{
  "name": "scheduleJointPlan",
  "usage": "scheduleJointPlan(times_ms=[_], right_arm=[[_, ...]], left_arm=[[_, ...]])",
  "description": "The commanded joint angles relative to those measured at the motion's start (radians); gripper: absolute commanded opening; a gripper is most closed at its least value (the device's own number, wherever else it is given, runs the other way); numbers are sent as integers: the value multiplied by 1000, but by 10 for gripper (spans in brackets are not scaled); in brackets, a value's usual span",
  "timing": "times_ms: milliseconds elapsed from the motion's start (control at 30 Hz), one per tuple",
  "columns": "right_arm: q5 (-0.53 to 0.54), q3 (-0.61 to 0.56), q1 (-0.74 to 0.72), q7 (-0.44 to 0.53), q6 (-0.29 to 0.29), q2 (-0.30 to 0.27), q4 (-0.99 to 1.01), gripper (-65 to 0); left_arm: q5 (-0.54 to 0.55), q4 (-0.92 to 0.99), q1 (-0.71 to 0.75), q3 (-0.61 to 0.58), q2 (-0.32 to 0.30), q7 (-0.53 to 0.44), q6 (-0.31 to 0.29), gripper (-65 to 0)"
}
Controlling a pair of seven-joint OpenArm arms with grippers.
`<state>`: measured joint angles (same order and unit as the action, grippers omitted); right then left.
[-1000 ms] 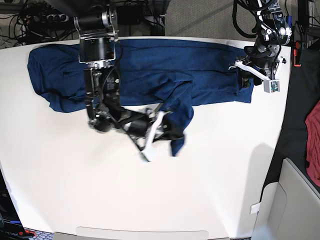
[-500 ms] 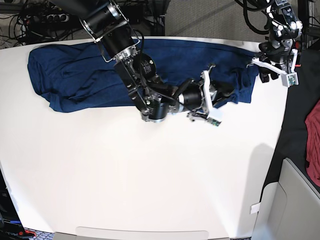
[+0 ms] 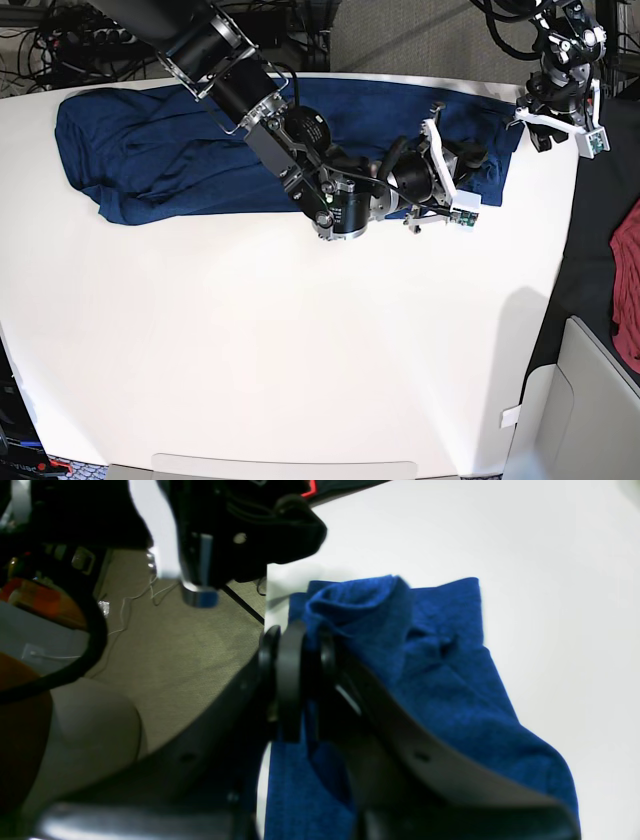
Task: Fold the T-shirt properly
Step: 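Carry the sleeve with the right gripper across the folded body toward the left gripper, then release the sleeve and move the right gripper back to the shirt's end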
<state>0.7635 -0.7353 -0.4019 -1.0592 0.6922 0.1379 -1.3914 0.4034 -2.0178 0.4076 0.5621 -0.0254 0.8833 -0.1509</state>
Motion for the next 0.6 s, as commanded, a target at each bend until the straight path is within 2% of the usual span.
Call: scheduleJointPlan(times_ms=[0,267,567], right_arm=[[27,4,-30,41,6,19,-18,-634],[31,-23,-64,49,6,19,-35,-609],[123,-31,-116,49,6,19,-27,-609]], left_arm=[[7,-14,9,6,-6,-19,-3,-460],[7,-14,14,6,-5,-17,-3,-460],[7,-14,14,6,11,-17,-3,-460]])
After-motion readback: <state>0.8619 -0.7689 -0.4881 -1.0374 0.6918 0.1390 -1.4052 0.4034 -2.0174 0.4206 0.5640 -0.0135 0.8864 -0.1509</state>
